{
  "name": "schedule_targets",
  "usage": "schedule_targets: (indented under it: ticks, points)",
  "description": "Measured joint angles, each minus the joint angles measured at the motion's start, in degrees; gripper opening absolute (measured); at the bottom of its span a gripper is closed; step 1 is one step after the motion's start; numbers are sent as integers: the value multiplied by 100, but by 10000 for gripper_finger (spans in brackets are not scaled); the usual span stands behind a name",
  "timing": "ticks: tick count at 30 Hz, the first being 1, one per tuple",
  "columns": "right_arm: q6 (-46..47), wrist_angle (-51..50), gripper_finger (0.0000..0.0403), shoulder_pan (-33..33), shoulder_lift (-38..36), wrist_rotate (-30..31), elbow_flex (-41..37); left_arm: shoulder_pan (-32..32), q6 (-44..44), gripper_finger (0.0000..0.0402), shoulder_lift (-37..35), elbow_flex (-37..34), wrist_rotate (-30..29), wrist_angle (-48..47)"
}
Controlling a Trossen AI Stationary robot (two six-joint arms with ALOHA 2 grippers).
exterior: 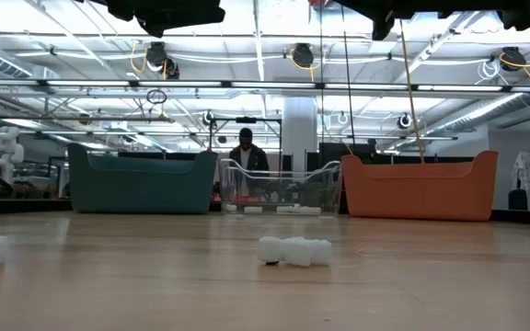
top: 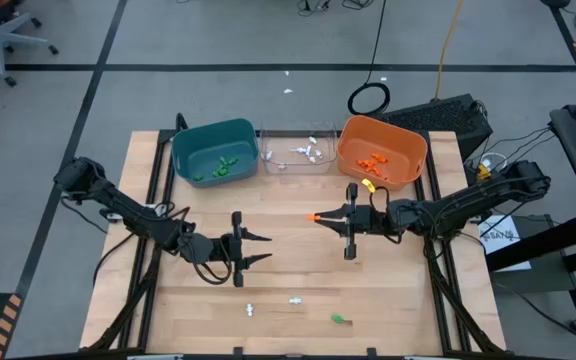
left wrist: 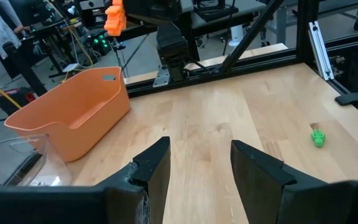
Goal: Sort Halloween decoration
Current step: Put the orange skeleton toy into the orange bin
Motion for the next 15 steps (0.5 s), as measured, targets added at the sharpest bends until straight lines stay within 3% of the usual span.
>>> schedule_targets:
  ticks: [9, 15]
  points:
    - [-217, -7, 18, 0, -2, 31, 0, 0, -1, 167, 0, -1, 1, 88]
    - [-335, -32, 22, 4, -2, 587, 2, 160, 0, 167, 200, -4, 9, 554]
